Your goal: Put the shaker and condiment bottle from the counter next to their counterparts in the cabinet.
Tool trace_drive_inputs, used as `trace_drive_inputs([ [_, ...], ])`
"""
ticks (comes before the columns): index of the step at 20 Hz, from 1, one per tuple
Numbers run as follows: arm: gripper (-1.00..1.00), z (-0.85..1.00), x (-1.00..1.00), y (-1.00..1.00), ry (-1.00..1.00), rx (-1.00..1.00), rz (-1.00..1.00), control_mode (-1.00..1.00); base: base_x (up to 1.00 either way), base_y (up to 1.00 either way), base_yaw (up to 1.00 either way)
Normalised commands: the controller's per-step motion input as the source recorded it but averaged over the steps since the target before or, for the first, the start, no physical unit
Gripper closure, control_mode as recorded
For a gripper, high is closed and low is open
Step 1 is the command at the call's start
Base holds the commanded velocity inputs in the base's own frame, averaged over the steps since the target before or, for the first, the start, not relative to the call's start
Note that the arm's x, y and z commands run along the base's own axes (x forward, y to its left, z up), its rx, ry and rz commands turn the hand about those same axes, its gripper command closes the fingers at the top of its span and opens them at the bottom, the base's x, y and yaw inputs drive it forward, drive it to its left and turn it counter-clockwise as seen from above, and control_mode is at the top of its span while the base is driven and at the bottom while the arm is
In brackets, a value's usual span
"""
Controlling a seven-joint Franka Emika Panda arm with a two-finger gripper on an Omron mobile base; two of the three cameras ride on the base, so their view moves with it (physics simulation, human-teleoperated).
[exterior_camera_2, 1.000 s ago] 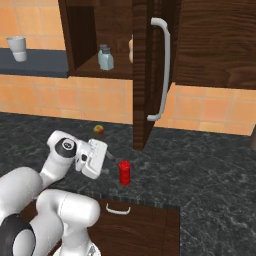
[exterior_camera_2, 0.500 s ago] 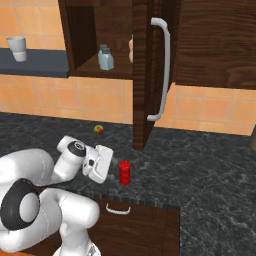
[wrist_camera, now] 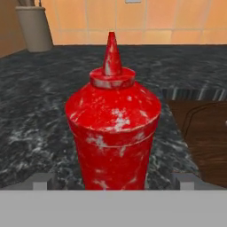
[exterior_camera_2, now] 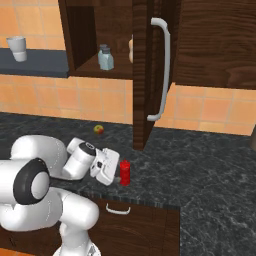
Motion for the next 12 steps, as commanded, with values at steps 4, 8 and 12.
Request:
trace_drive_inputs([
  [4, -1.00, -0.19, 0.14, -0.24, 0.00, 0.03, 0.00, -1.00, 0.00, 0.00, 0.00],
  [8, 1.00, -0.24, 0.01, -0.07, -0.01, 0.01, 0.00, -1.00, 0.00, 0.00, 0.00],
  [12, 1.00, 0.19, -0.26, -0.09, -0.15, 0.05, 0.00, -1.00, 0.00, 0.00, 0.00],
])
